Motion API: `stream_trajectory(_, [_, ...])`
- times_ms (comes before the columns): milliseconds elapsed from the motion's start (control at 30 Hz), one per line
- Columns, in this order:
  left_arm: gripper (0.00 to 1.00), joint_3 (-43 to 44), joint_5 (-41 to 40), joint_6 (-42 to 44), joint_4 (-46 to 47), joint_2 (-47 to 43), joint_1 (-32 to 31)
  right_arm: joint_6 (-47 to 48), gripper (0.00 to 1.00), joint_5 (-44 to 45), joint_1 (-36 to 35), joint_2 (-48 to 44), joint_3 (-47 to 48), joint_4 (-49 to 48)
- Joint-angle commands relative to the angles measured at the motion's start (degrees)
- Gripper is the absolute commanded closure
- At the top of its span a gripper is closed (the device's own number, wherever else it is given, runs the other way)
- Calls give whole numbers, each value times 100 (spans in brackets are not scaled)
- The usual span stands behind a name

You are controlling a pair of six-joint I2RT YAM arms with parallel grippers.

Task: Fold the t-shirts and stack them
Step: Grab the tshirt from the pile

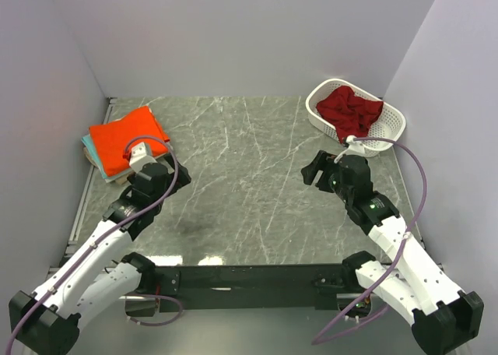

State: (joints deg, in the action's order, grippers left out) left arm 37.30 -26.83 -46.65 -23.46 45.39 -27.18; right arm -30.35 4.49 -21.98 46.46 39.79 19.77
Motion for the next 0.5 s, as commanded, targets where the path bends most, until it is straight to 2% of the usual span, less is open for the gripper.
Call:
stream_trajectory(0, [1,190,64,-28,52,163,20,161,20,87,-52,-75,125,9])
stream_trajectory(267, [1,286,292,191,342,322,20,30,19,648,-35,-234,257,439])
stream_trajectory(400, [0,313,397,323,430,304,20,37,13,1193,44,-173,529,730])
stream_trajectory(467, [1,269,407,262,404,234,20,257,8,1317,307,-50,819,739])
